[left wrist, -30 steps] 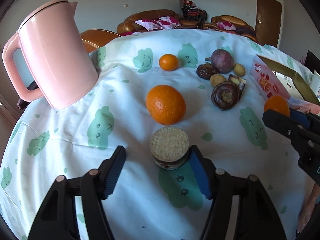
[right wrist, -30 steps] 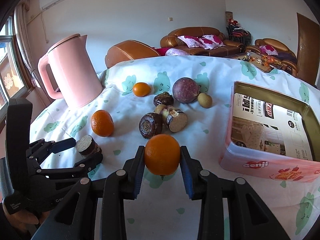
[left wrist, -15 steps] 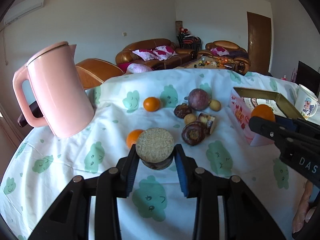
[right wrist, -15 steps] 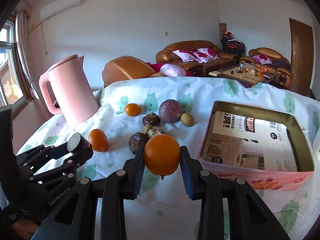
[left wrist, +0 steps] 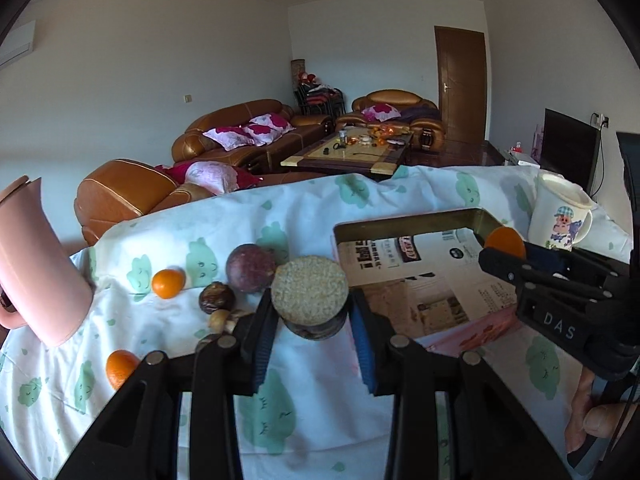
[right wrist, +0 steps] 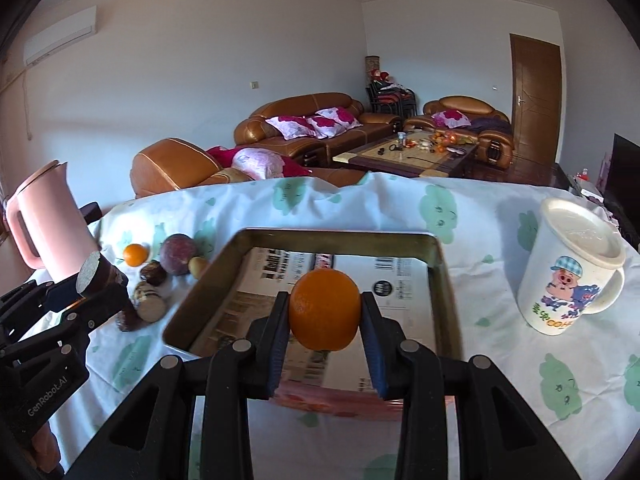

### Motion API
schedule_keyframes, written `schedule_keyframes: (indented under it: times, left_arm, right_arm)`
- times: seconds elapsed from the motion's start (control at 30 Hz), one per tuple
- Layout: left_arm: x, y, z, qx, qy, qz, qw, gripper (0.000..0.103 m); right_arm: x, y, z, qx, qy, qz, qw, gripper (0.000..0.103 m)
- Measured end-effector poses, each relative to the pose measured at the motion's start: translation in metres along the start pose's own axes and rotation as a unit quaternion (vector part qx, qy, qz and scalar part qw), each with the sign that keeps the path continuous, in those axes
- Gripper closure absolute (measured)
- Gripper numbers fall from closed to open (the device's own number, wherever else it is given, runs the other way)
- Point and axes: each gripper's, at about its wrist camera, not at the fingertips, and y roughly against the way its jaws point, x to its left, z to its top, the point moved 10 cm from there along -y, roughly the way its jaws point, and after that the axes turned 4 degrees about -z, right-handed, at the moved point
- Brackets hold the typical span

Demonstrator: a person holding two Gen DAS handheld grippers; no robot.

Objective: Organize fruits
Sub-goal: 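Lower the orange into the pink tin with the right tool while the left tool drops the jar in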

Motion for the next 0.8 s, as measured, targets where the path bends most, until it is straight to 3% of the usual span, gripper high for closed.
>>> schedule_keyframes:
  times: [0.3,0.6,0.7,0.8]
  left_arm:
    - [-0.044,-0.049,0.01,0.03,-0.005,-0.021,0.9993,0.065]
    - [-0.053,-0.075,-0.005,0.07,-0.011,-0.026,0.9971,0.065]
    - [-0.052,-0.073,-0.005,0.069,-0.009,-0.027,0.9972,0.064]
    - [-0.051,-0.069,-0.002,0.056,-0.01,-0.016,0.9983,0.057]
  right_arm:
    - [-0.024,-0.024,-0.009,0.036,0.014,-0.01,0.999,0.067]
    - [-0.022,-0.034,-0.015,0.056,0.007,0.008,0.998,0.067]
    - [-0.021,-0.034,-0.016,0.057,0.01,0.007,0.998,0.066]
    - [-0.02,-0.033,-0.015,0.054,0.009,0.008,0.998,0.06]
